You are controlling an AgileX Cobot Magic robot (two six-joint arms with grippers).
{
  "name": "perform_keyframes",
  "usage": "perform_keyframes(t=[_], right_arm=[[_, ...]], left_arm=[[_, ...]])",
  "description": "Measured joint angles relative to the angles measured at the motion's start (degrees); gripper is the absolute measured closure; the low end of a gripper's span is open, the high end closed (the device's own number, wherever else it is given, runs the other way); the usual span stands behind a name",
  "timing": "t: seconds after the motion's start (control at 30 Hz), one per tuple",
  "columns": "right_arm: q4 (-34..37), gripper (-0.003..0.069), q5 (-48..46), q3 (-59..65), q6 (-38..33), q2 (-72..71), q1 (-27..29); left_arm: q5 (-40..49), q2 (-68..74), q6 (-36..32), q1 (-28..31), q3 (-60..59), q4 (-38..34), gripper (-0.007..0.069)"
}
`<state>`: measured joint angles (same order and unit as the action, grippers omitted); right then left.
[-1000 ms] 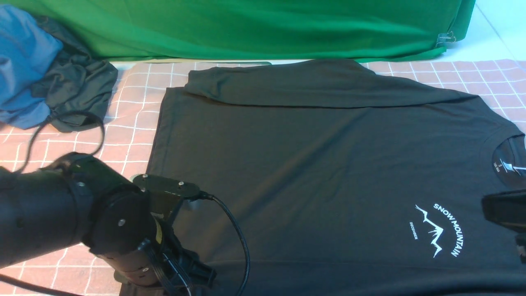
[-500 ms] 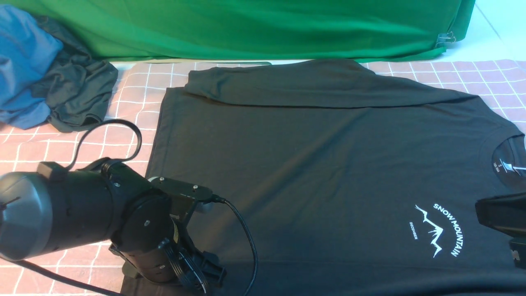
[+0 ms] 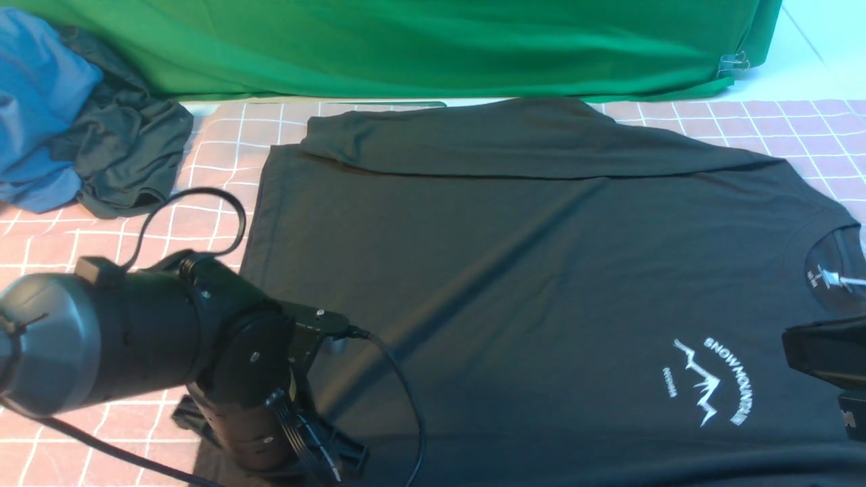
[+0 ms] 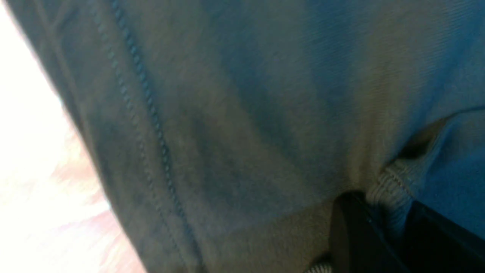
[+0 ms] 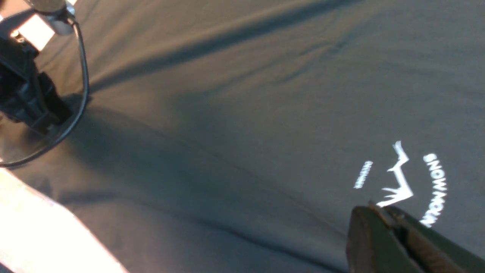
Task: Fold a long-sleeved shirt over a pink coffee tablecloth.
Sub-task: 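Grasp the left edge of the dark T-shirt lying flat on the table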
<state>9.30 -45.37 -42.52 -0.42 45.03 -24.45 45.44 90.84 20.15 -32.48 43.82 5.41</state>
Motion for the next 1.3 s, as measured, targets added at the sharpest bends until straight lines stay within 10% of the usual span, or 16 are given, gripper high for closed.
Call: perform_keyframes(t=[0.47,0.83,1.3], right_arm=[[0.00,0.0620,0.29,0.00,-0.04,0.00,0.00],[0.00,0.0620,0.30,0.00,-0.04,0.00,0.00],[0.00,0.0620,0.30,0.00,-0.27,0.00,0.00]], left_arm=[[10.26,-4.27,0.00,0.00,4.57,-4.70,0.0515],[9.71,-4.27,0.02,0.00,4.39,-1.60,0.0246],[10.96,-2.23,0.09,0.00,4.39,1.88,0.0392]])
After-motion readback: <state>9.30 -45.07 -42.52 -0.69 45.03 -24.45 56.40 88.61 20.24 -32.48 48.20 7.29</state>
